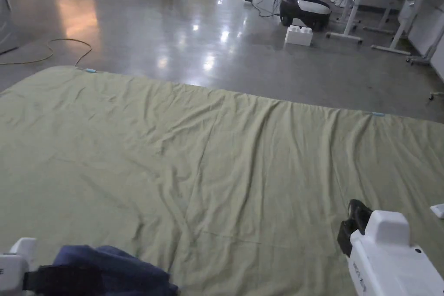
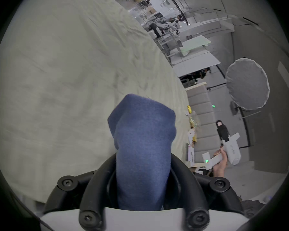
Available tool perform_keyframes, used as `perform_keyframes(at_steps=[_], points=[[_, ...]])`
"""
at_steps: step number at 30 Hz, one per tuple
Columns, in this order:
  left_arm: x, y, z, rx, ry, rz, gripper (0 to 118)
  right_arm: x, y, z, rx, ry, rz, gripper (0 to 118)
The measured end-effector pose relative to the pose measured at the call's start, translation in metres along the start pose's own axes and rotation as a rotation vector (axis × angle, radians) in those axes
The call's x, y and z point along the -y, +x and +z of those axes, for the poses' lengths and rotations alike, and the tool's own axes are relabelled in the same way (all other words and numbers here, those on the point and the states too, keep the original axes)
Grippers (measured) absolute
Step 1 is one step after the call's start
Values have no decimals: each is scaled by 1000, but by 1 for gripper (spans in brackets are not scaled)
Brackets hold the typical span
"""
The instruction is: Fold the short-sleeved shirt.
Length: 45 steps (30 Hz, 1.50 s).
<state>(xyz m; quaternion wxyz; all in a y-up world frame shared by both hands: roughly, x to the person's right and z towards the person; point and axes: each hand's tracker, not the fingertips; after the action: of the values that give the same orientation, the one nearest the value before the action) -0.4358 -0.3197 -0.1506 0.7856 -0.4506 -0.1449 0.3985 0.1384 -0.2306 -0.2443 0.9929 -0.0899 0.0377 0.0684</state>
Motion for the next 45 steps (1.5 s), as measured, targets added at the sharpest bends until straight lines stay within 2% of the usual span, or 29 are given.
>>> perform_keyframes(at_steps=[9, 12, 14, 16, 21, 25, 32, 38, 45], points=[[-54, -15, 104, -313, 42, -26, 27, -13, 24, 2, 42, 37, -23, 2], [-62, -19, 115, -395, 33, -29, 27, -8, 30, 2, 50, 21, -21, 2], [-66, -21, 115, -468, 23, -43, 28, -1, 35, 2, 50, -22, -70, 2], [-68, -20, 112, -554, 2, -67, 28, 3, 37, 2, 57, -46, -81, 2], [-70, -22, 111, -681, 0, -111, 39, 11, 43, 4, 62, -62, -84, 2], [-70, -14, 118, -770, 63, -145, 57, 12, 46, 3, 62, -70, -86, 2], [-68, 5, 123, -942, 113, -260, 59, 14, 46, 3, 48, -74, -91, 2], [-64, 34, 110, -943, 208, -355, 59, 18, 46, 4, 33, -81, -99, 2], [-31, 70, 36, -734, 355, -472, 58, 22, 42, 6, 23, -83, -112, 2]])
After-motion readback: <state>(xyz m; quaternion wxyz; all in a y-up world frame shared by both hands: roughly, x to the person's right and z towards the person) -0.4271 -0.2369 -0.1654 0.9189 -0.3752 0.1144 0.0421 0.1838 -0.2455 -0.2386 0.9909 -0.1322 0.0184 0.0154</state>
